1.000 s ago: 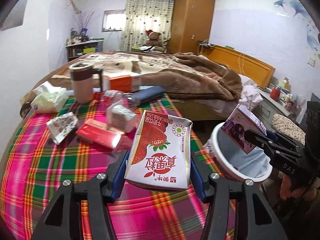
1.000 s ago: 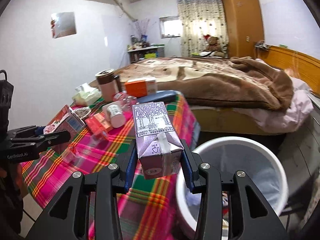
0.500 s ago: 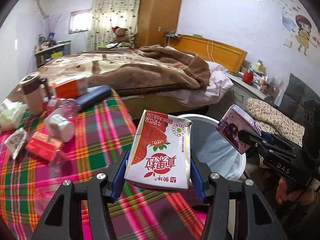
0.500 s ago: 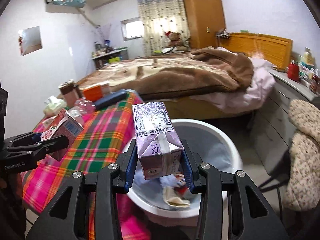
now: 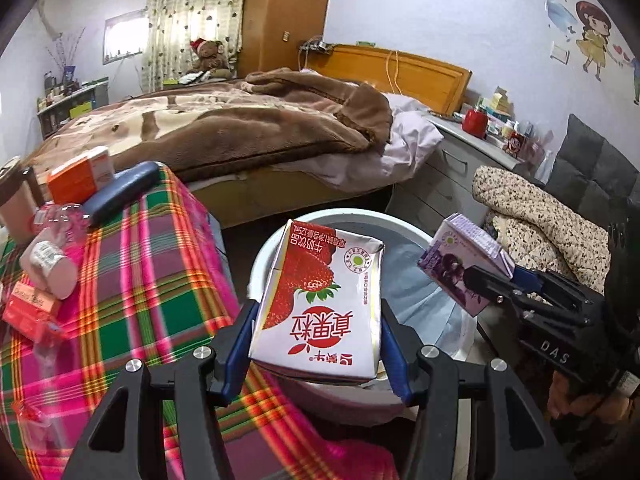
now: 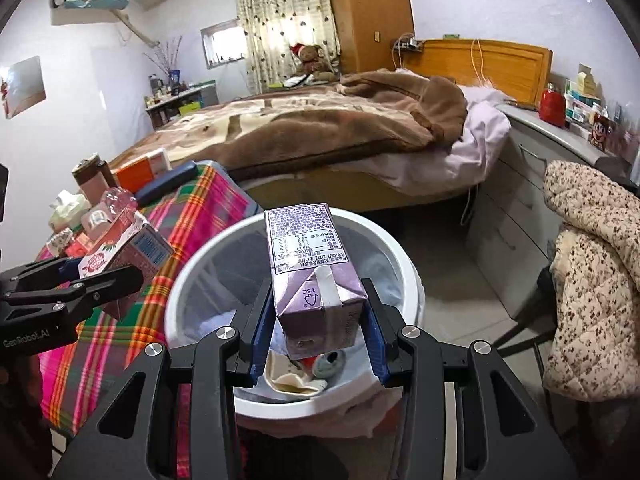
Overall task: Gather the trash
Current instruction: 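Open both tools to drop the two cartons into the bin, then move both tools back over the table toward the clear plastic cups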
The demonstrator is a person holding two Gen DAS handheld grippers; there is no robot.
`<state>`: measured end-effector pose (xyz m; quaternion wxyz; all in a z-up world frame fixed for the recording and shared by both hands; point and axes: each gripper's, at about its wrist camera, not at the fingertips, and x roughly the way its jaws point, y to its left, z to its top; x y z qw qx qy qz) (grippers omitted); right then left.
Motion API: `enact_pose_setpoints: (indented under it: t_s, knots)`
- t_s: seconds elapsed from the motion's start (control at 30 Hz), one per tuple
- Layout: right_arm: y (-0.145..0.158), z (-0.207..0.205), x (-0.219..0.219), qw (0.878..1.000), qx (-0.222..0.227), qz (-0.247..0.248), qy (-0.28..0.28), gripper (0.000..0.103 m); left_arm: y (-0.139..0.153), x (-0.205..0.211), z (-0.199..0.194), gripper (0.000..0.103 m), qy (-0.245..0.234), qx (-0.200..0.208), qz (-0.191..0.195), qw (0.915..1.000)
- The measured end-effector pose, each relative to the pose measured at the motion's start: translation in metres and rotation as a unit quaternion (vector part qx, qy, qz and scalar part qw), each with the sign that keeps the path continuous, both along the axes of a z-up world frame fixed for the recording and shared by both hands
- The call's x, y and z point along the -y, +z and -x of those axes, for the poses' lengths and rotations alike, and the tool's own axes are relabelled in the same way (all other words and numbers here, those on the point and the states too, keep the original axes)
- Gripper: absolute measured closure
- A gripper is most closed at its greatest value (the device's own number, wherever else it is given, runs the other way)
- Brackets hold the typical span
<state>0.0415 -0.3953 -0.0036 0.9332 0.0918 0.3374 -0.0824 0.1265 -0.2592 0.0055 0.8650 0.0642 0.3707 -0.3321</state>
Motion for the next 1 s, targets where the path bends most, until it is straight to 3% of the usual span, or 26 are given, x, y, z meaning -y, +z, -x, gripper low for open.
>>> enact_pose_setpoints:
  t_s: [0.43, 0.47, 0.5, 0.57, 1.0]
  knots:
    - [-0.019, -0.015, 0.014, 0.999, -0.043, 0.003, -0.011, 0.061, -0.019, 0.027, -0.024, 0.045, -0.011, -0.035, 0.002, 0.9993]
    - [-0.02, -0.015, 0.015, 0.999, -0.043, 0.002, -0.011, 0.055, -0.019, 0.026, -0.024, 0.043, -0.005, -0.035, 0.002, 0.9994]
    - [-0.02, -0.016, 0.015, 0.999, -0.044, -0.001, -0.012, 0.042, -0.02, 0.024, -0.024, 0.037, -0.003, -0.033, 0.001, 0.9994]
    - [-0.02, -0.014, 0.016, 0.999, -0.042, -0.004, -0.012, 0.037, -0.02, 0.022, -0.024, 0.036, -0.002, -0.033, 0.004, 0.9994]
    - [-0.009, -0.01, 0.005, 1.0, -0.022, -0.008, -0.016, 0.037, -0.006, -0.014, -0.016, 0.036, 0.025, -0.018, 0.015, 0.9994]
